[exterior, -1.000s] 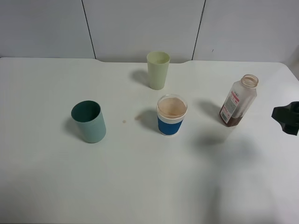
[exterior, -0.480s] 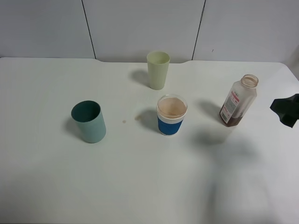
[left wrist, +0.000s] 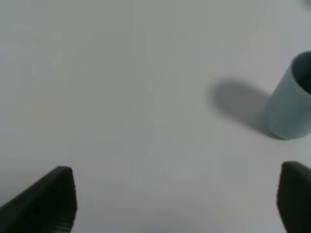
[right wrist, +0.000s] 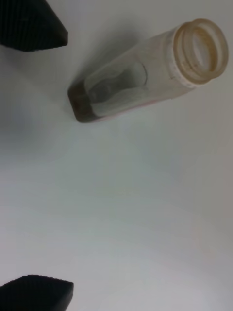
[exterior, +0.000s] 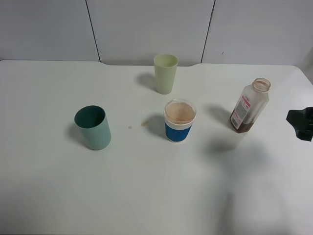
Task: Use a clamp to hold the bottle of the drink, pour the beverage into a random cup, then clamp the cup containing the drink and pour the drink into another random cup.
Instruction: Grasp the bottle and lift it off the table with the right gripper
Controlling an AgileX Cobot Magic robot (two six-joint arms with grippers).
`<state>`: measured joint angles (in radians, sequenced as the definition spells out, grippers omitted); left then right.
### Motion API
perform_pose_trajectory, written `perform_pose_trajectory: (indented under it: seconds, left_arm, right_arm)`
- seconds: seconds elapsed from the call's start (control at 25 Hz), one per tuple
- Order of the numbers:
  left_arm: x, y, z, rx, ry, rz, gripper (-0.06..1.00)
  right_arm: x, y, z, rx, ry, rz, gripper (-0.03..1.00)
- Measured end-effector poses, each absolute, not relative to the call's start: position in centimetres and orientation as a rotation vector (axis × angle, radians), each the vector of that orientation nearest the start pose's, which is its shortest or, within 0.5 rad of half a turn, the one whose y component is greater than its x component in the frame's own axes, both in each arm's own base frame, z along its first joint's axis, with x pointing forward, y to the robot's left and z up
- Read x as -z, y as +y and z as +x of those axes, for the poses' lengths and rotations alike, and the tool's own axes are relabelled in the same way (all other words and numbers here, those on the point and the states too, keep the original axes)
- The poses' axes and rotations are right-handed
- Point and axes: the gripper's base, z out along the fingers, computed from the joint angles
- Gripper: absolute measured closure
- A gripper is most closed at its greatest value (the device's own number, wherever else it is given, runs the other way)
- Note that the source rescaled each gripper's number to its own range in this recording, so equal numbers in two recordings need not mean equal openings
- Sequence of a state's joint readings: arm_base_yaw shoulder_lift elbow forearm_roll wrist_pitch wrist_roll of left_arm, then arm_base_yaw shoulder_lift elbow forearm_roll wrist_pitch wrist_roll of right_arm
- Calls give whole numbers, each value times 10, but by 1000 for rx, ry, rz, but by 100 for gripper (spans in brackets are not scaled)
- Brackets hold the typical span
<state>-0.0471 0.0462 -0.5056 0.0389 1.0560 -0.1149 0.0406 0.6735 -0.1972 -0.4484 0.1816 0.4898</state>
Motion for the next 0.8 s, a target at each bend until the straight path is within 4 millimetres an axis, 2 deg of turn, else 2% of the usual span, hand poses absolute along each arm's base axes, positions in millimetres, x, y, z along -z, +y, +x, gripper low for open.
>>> perform_pose_trajectory:
  seconds: [0.2, 0.44, 0.68, 0.8]
  left_arm:
    - [-279, 3, 2, 52, 2079, -71, 44]
    - [-279, 3, 2, 52, 2079, -71, 44]
    - [-279, 3, 2, 52, 2079, -71, 44]
    - [-279, 3, 2, 52, 2079, -71, 44]
  right_arm:
    - [-206, -5, 121, 164, 2130, -119, 6]
    - [-201, -5, 124, 229, 2165, -230, 7]
    - [-172, -1, 141, 171, 2365, -253, 6]
    - [-160, 3, 151, 120, 2405, -275, 7]
